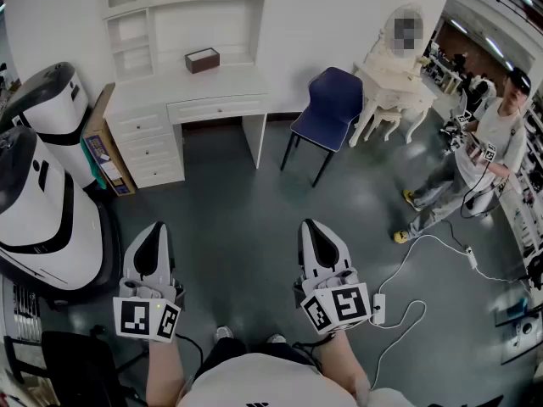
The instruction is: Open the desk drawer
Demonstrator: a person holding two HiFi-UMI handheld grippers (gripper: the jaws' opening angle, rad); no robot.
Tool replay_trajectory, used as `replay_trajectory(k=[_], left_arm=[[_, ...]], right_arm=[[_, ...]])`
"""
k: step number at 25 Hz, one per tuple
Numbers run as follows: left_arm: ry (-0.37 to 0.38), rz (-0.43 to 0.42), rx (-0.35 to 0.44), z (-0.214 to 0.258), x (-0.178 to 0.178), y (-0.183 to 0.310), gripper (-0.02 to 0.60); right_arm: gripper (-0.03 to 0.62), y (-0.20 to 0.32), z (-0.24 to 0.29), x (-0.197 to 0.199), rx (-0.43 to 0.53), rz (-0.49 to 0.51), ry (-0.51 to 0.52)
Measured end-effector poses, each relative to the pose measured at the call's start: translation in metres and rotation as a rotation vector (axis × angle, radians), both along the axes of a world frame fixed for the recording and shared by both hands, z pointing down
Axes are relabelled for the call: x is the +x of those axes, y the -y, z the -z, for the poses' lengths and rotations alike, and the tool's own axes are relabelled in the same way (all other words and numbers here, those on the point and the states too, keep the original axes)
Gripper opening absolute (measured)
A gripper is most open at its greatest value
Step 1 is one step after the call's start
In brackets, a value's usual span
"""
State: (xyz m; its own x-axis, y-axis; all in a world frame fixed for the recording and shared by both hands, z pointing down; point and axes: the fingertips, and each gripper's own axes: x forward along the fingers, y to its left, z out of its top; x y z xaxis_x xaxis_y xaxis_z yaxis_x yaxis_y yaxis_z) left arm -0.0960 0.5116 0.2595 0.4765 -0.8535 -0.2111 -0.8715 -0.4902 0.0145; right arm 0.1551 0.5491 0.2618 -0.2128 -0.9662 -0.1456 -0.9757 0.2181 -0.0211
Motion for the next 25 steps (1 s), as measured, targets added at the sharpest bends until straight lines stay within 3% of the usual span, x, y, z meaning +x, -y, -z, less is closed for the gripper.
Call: replay_trajectory(k=[12, 25], left_arm=[[-0.001, -0.002, 0.016, 0.002, -0.022, 0.023, 0.005], [-0.003, -0.011, 0.033, -0.001, -0.077, 0.061, 0.005]], right_arm=[[0.0, 0.024, 0.002, -0.021, 0.014, -0.004, -0.004], [0.0, 0.053, -0.005, -0.063, 0.033, -0.064, 0.032]])
